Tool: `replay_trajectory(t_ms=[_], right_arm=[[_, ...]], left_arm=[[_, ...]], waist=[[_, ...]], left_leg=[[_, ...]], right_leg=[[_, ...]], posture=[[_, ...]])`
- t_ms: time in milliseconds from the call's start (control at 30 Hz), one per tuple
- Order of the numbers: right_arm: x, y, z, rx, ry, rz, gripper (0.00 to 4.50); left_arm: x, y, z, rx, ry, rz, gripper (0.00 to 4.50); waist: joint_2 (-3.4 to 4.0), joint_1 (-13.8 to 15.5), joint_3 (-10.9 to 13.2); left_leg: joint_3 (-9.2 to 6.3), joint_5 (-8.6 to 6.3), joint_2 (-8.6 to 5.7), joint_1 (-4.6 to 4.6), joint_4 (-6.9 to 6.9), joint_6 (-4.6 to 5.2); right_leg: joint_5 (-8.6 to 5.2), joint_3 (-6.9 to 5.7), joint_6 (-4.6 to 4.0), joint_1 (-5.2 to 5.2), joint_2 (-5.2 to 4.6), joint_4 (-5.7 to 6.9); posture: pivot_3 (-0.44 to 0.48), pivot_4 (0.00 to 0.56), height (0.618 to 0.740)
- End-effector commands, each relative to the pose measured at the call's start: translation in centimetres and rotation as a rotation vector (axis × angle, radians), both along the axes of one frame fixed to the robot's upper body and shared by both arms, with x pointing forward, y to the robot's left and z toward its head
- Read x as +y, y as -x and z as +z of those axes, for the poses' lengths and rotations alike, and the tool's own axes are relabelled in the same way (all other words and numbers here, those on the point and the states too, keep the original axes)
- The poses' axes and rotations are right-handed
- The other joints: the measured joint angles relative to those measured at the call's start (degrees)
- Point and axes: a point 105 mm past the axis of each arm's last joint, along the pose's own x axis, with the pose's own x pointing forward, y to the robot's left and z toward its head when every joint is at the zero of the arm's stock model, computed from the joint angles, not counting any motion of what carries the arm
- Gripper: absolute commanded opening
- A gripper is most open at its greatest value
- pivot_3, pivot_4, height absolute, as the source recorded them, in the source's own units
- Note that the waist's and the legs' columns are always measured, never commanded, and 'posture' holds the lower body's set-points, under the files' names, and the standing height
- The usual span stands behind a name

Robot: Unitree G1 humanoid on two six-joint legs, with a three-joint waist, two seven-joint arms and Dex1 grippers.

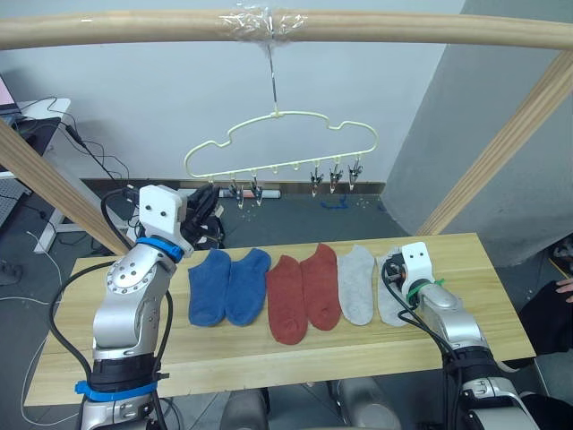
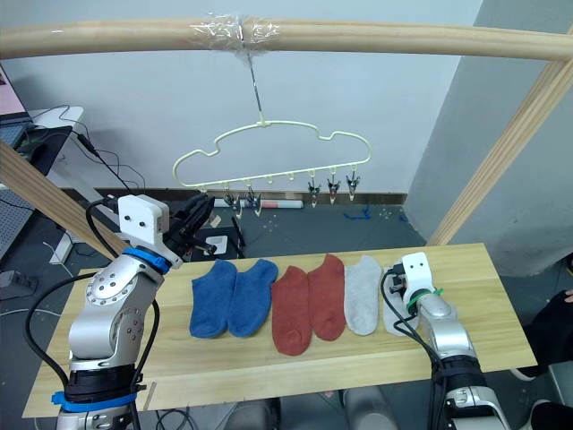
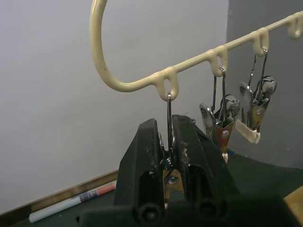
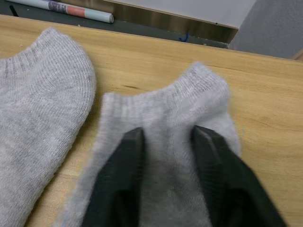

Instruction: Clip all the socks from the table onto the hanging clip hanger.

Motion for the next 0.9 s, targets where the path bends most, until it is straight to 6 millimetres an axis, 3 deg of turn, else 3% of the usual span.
replay_trajectory(t_ms=[33, 233, 500, 667, 900], right_arm=[[-0.4, 0.8, -0.7, 0.029, 0.009, 0.008, 0.12], [2.5, 0.7, 3.3, -0.101, 0.063, 0.249, 0.00], [9.3, 1.6, 9.8, -0.266, 0.085, 0.642, 0.00], [14.0, 3.0, 12.3, -0.342, 0.102, 0.882, 0.00], [20.8, 4.5, 14.3, -0.358, 0.037, 1.105, 0.00]], left_arm=[[-0.1, 0.6, 0.9, -0.020, 0.004, -0.028, 0.11], [-0.1, 0.9, 1.2, -0.007, 0.016, -0.059, 0.11], [-0.4, 0.9, 1.5, 0.001, 0.019, -0.084, 0.11], [-0.6, 1.1, 1.8, 0.007, 0.030, -0.108, 0.11], [-1.1, 1.4, 2.1, 0.030, 0.062, -0.149, 0.11]], waist=[[0.00, 0.21, 0.00], [0.03, 0.67, 0.02], [0.05, 0.76, 0.05], [0.04, 0.91, 0.05], [0.02, 0.99, 0.07]], left_leg=[[0.00, 0.00, 0.00, 0.00, 0.00, 0.00], [0.00, 0.00, 0.00, -0.01, -0.03, 0.00], [-0.02, 0.00, 0.00, -0.01, -0.01, 0.00], [-0.05, 0.00, 0.00, -0.06, -0.02, 0.00], [-0.11, 0.00, 0.01, -0.09, -0.02, 0.00]], right_leg=[[-0.01, 0.00, 0.01, 0.00, 0.00, 0.00], [-0.05, 0.00, 0.08, -0.03, 0.00, -0.02], [-0.10, -0.02, 0.16, -0.04, 0.01, 0.00], [-0.05, -0.05, 0.07, -0.06, 0.00, -0.05], [-0.02, -0.10, 0.02, -0.10, 0.00, -0.02]], posture=[[-0.038, 0.210, 0.740], [-0.039, 0.219, 0.740], [-0.042, 0.221, 0.740], [-0.035, 0.223, 0.740], [-0.033, 0.221, 0.740]])
